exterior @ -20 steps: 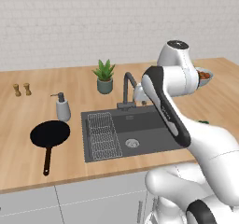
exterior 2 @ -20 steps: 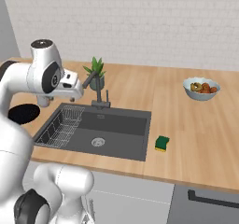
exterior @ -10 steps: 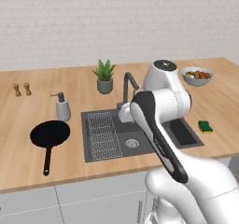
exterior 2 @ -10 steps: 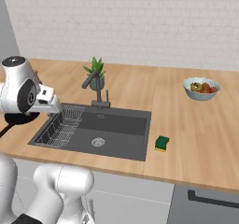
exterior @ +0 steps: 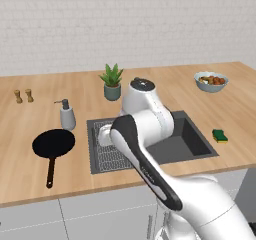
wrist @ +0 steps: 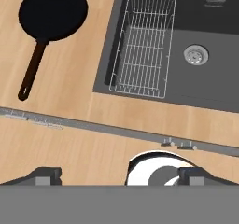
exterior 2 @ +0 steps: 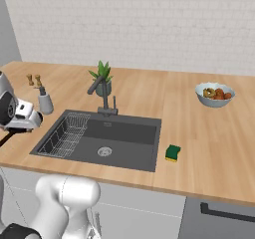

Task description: Pick the pan and sponge and place them into the sink. Then turn on the water.

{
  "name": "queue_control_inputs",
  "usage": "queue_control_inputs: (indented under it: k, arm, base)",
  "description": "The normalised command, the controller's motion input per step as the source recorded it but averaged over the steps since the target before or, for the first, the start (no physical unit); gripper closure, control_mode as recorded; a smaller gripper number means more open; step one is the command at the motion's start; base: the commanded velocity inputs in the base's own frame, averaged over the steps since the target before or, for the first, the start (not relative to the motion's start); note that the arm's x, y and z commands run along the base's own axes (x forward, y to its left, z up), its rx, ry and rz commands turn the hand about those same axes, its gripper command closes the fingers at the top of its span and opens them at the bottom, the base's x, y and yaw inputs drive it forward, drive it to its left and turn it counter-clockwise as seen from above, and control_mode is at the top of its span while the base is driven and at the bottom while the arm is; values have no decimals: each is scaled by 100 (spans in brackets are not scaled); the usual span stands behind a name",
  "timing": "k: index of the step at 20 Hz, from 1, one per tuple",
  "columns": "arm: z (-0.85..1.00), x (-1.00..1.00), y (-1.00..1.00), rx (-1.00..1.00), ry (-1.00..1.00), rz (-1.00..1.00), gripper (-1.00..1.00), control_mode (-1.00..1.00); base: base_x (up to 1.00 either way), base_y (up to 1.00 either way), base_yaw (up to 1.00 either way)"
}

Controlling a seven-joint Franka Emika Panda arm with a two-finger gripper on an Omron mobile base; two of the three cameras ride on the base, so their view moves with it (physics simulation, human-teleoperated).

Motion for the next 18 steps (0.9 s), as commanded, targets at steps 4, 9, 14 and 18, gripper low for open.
queue_control_inputs:
  k: [4, 9, 14, 18]
  arm:
    - [-11, 0, 95, 0, 16, 0, -100, -100]
    - [-14, 0, 94, -1, 12, 0, -100, -100]
    - [-21, 18, 96, -7, 7, -3, -100, -100]
    - [-40, 28, 81, -13, 6, -3, -100, -100]
  base:
    - [0, 0, 0]
    - [0, 0, 0]
    - [0, 0, 0]
    - [0, 0, 0]
